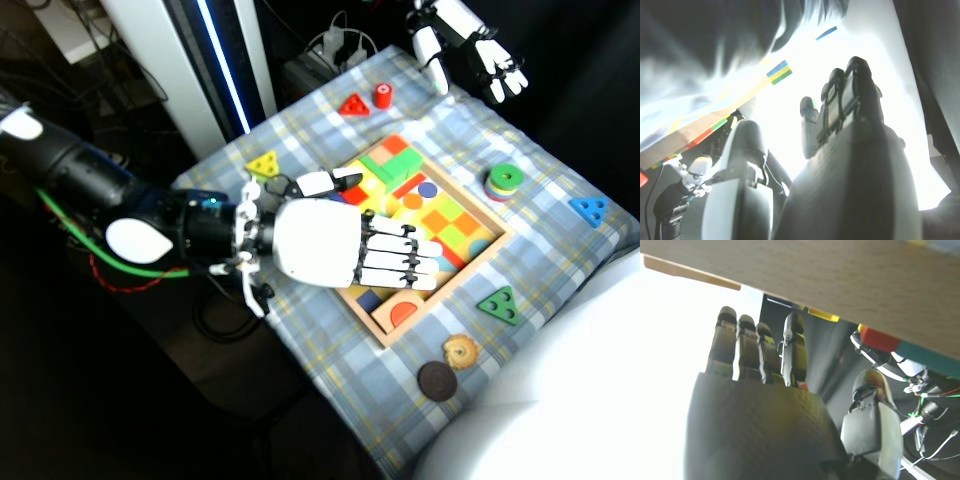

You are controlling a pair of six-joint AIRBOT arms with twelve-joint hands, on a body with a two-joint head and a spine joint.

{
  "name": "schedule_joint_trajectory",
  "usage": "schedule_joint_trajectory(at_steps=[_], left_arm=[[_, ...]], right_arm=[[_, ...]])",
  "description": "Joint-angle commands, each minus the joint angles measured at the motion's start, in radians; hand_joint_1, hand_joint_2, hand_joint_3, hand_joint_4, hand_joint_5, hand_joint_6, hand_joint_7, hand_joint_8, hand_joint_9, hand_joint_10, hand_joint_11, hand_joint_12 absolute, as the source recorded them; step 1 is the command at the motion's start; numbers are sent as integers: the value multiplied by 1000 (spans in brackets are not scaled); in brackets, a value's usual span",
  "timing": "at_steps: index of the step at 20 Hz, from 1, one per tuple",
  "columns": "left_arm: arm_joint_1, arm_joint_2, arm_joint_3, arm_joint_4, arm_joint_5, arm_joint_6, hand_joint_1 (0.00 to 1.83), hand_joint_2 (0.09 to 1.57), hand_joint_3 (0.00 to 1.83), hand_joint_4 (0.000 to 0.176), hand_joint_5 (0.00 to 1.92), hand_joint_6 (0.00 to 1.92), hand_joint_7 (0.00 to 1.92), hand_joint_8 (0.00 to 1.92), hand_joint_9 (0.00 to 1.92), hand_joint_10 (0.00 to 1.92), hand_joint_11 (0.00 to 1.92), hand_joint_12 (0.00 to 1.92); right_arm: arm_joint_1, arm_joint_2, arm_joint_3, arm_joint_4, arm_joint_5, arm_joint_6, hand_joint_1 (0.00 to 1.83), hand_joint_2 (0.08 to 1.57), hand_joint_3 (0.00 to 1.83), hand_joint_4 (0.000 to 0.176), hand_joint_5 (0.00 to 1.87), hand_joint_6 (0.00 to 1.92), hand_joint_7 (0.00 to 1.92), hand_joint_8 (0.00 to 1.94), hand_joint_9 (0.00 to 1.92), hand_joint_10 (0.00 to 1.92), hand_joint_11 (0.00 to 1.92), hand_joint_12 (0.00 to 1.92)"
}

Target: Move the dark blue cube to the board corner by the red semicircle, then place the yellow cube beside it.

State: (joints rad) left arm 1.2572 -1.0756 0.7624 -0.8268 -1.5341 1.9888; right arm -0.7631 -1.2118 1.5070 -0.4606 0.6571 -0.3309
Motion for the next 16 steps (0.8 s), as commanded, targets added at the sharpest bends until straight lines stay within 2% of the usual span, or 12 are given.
schedule_joint_trajectory(at_steps=[1, 2, 3, 5, 6, 8, 10, 11, 12, 13, 14, 16], left_arm=[[-4, 4, 0, 48, -109, -4, 699, 1388, 2, 66, 296, 1, 101, 1, 87, 1, 0, 0], [-4, 4, 0, 48, -109, -4, 697, 1388, 1, 72, 288, 0, 97, 0, 88, 2, 0, 0], [-3, 4, -1, 48, -109, -4, 698, 1389, 2, 70, 288, 1, 95, 0, 83, 0, 0, 0], [-3, 4, -1, 48, -109, -4, 723, 1385, 0, 68, 293, 2, 103, 2, 85, 1, 0, 0], [-3, 5, -2, 48, -109, -4, 721, 1385, 0, 59, 298, 4, 107, 4, 91, 3, 0, 0], [-3, 5, -2, 48, -109, -4, 703, 1386, 0, 53, 301, 3, 103, 1, 92, 2, 0, 0], [-3, 5, -2, 48, -108, -4, 730, 1377, 0, 48, 321, 8, 118, 5, 102, 5, 0, 0], [-3, 5, -2, 48, -108, -4, 718, 1380, 0, 58, 314, 3, 109, 1, 92, 0, 0, 0], [-3, 5, -2, 48, -107, -4, 703, 1386, 1, 61, 304, 1, 106, 0, 88, 0, 0, 0], [-3, 5, -2, 47, -106, -4, 699, 1387, 2, 58, 308, 3, 104, 0, 84, 0, 0, 0], [-3, 5, -2, 47, -106, -4, 697, 1388, 2, 58, 309, 3, 103, 0, 83, 0, 0, 0], [-3, 5, -2, 47, -103, -4, 700, 1387, 1, 63, 299, 1, 101, 1, 84, 2, 0, 0]], right_arm=[[3, 14, 1, 30, 45, 5, 0, 996, 0, 7, 316, 0, 0, 0, 0, 0, 0, 0], [3, 25, -2, 25, 36, 3, 0, 991, 0, 20, 319, 3, 0, 0, 0, 0, 0, 0], [3, 34, -7, 24, 28, -5, 0, 954, 0, 31, 320, 4, 0, 0, 0, 0, 0, 0], [3, 55, -27, 29, 16, -35, 0, 938, 0, 27, 318, 2, 0, 0, 0, 0, 0, 0], [3, 69, -39, 40, 12, -56, 0, 933, 0, 45, 299, 0, 0, 0, 0, 0, 0, 0], [3, 92, -56, 54, 5, -82, 0, 912, 0, 54, 286, 0, 0, 0, 0, 0, 0, 0], [3, 109, -64, 56, -2, -85, 0, 855, 0, 79, 290, 0, 0, 0, 0, 0, 0, 0], [3, 116, -67, 56, -6, -86, 0, 856, 0, 74, 301, 4, 0, 0, 0, 0, 0, 0], [3, 126, -71, 56, -12, -88, 0, 857, 0, 78, 300, 3, 0, 0, 0, 0, 0, 0], [2, 134, -75, 59, -16, -92, 0, 849, 0, 105, 281, 0, 0, 0, 0, 0, 0, 0], [-1, 143, -78, 63, -20, -96, 0, 847, 0, 111, 276, 0, 0, 0, 0, 0, 0, 0], [-9, 157, -82, 79, -23, -105, 0, 848, 0, 111, 269, 1, 0, 0, 0, 0, 0, 0]])
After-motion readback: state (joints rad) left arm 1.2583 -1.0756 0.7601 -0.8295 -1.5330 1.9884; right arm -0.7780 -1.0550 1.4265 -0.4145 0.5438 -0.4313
